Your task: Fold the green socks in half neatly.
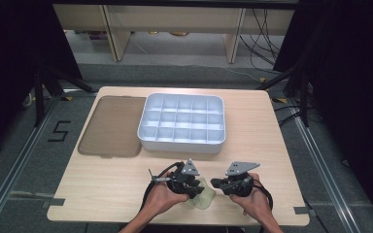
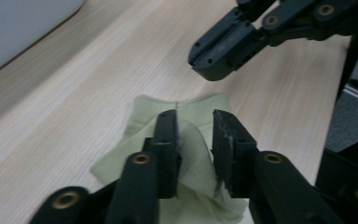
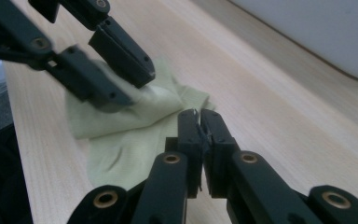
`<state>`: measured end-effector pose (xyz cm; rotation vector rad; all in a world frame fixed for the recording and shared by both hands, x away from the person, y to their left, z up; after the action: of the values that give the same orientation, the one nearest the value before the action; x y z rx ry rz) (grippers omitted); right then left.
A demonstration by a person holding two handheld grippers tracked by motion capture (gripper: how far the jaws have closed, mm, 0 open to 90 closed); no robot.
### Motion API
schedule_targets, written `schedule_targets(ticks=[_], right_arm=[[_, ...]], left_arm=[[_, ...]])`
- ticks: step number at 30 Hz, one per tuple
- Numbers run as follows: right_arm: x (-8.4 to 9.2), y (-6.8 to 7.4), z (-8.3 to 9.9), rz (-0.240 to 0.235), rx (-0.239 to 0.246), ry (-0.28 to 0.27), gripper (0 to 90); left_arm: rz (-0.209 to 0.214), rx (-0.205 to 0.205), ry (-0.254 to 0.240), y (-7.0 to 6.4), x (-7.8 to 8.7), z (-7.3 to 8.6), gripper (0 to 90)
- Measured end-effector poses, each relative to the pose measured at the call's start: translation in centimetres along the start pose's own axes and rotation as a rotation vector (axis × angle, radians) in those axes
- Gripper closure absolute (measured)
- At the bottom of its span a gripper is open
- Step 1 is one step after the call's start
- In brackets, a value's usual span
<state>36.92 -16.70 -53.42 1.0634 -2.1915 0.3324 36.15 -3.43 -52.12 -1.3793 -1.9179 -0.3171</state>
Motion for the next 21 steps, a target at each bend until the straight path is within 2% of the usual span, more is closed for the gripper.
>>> schedule_targets(ticks=[1, 2, 3, 5, 6, 7, 8, 9, 10, 11, 12, 14, 16, 18, 19, 20, 21], right_arm=[[0.2, -0.2, 0.0, 0.005, -0.007, 0.003, 86.4], [0.4, -0.2, 0.0, 0.014, -0.021, -0.006, 86.3], [0.6, -0.2, 0.1, 0.008, -0.028, -0.001, 86.2], [0.7, -0.5, 0.0, 0.004, -0.012, -0.015, 85.8], [0.9, -0.5, 0.1, 0.012, -0.030, -0.011, 85.7], [0.9, -0.6, 0.1, 0.005, -0.022, -0.018, 85.5], [1.0, -0.5, 0.1, 0.017, -0.047, -0.012, 85.3], [1.1, -0.6, 0.0, 0.013, -0.031, -0.019, 85.2], [1.1, -0.6, 0.0, 0.008, -0.024, -0.025, 85.1], [1.2, -0.8, -0.1, 0.025, -0.022, -0.032, 85.2], [1.4, -0.6, -0.2, 0.021, -0.038, -0.036, 85.2], [1.6, -0.5, -0.4, 0.019, -0.029, -0.048, 84.9], [1.8, -0.1, -0.6, 0.010, -0.021, -0.061, 84.9], [2.0, 0.6, -0.8, -0.009, -0.010, -0.069, 84.8], [2.0, 0.8, -1.0, -0.012, 0.008, -0.078, 84.8], [1.9, 1.3, -1.1, -0.023, 0.007, -0.082, 84.8], [1.9, 1.5, -1.1, -0.029, 0.019, -0.081, 84.8]], left_arm=[[-0.002, 0.023, -0.035, -0.2, 0.0, -0.3, 65.6], [0.005, 0.029, -0.050, -0.4, 0.1, -0.5, 64.4], [0.015, 0.018, -0.064, -0.4, 0.4, -0.7, 63.9], [0.026, 0.045, -0.097, -0.6, 0.8, -1.1, 63.9], [0.028, 0.036, -0.107, -0.7, 1.1, -1.3, 64.2], [0.035, 0.037, -0.117, -0.8, 1.3, -1.4, 64.9], [0.033, 0.033, -0.120, -0.8, 1.6, -1.4, 65.9], [0.032, 0.040, -0.130, -0.9, 1.8, -1.4, 67.7], [0.032, 0.031, -0.133, -0.9, 2.1, -1.4, 69.7], [0.028, 0.031, -0.136, -0.9, 2.4, -1.4, 71.9], [0.022, 0.027, -0.137, -0.8, 2.6, -1.3, 74.3], [0.014, 0.023, -0.137, -0.6, 3.0, -0.9, 78.1], [-0.008, 0.022, -0.119, -0.3, 3.3, -0.3, 79.9], [-0.008, 0.015, -0.101, 0.0, 3.3, 0.4, 81.1], [-0.010, 0.029, -0.097, 0.1, 3.2, 0.8, 81.4], [-0.012, 0.015, -0.078, 0.2, 3.1, 1.2, 81.8], [-0.015, 0.025, -0.072, 0.3, 2.9, 1.7, 82.2]])
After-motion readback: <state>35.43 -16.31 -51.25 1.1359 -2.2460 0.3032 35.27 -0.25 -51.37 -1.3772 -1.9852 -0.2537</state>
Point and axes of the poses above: each handheld gripper's, and its own axes: x roughly backward along the jaws, z roughly out of its underside, y roughly to its left, the point moved 7 cm from there along -x, roughly forward along the jaws, and after that the axes turned 6 degrees about z, right-handed, at the moved point
